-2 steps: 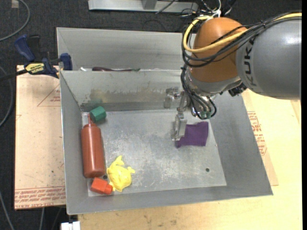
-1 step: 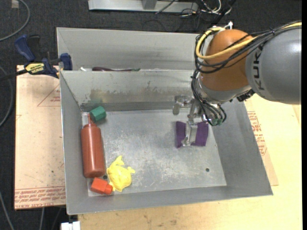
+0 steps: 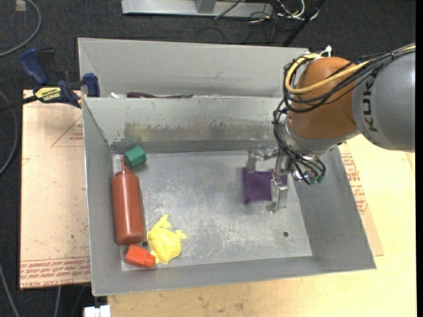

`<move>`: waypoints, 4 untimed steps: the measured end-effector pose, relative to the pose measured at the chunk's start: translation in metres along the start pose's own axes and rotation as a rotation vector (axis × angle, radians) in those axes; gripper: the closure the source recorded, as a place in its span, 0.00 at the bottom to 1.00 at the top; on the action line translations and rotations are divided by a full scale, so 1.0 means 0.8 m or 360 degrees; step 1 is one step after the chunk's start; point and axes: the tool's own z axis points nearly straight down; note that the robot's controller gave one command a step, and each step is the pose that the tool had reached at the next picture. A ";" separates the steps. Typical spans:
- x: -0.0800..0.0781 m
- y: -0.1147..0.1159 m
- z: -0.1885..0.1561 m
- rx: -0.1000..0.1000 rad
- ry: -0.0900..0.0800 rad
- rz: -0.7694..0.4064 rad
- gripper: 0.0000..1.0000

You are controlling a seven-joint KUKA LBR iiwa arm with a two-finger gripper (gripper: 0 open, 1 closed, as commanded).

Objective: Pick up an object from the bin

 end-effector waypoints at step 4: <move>0.007 -0.043 0.033 -0.0003 -0.0014 0.0257 0.00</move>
Offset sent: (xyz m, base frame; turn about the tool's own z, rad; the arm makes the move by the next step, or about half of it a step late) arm 0.0072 -0.0060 -0.0369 -0.2749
